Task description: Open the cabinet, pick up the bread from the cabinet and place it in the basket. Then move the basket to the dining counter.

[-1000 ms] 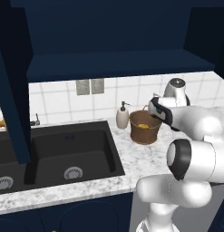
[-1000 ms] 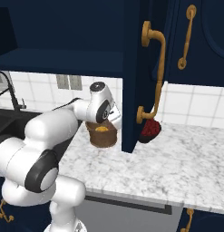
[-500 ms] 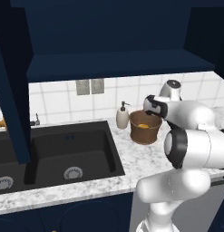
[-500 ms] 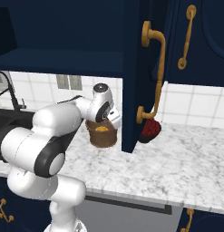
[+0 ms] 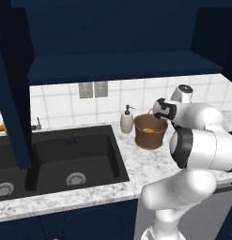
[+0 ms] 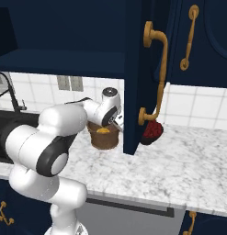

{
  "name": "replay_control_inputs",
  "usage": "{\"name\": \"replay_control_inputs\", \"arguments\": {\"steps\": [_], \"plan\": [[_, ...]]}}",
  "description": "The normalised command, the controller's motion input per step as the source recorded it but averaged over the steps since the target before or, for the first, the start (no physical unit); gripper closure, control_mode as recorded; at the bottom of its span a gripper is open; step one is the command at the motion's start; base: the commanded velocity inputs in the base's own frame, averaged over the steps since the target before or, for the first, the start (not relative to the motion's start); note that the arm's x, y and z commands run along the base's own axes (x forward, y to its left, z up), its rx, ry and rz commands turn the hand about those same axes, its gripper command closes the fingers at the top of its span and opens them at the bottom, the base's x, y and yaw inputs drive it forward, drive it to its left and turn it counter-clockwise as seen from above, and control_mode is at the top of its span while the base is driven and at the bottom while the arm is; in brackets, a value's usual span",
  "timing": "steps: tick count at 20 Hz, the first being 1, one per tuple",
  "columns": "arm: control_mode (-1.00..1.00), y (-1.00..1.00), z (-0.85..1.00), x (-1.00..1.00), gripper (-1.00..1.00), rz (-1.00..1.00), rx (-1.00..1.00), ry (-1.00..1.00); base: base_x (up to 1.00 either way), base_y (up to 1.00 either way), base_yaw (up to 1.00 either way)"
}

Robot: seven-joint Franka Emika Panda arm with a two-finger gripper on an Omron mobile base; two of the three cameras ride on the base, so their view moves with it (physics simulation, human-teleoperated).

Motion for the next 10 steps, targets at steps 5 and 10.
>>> {"name": "replay_control_inputs", "arguments": {"steps": [5,10], "plan": [[-1.0,0.13,-0.7,0.01,-1.0,0.06,0.0,0.06,0.0,0.0,0.0],[-1.0,0.04,-0.61,0.03,-1.0,0.06,0.0,0.02,0.0,0.0,0.0]]}}
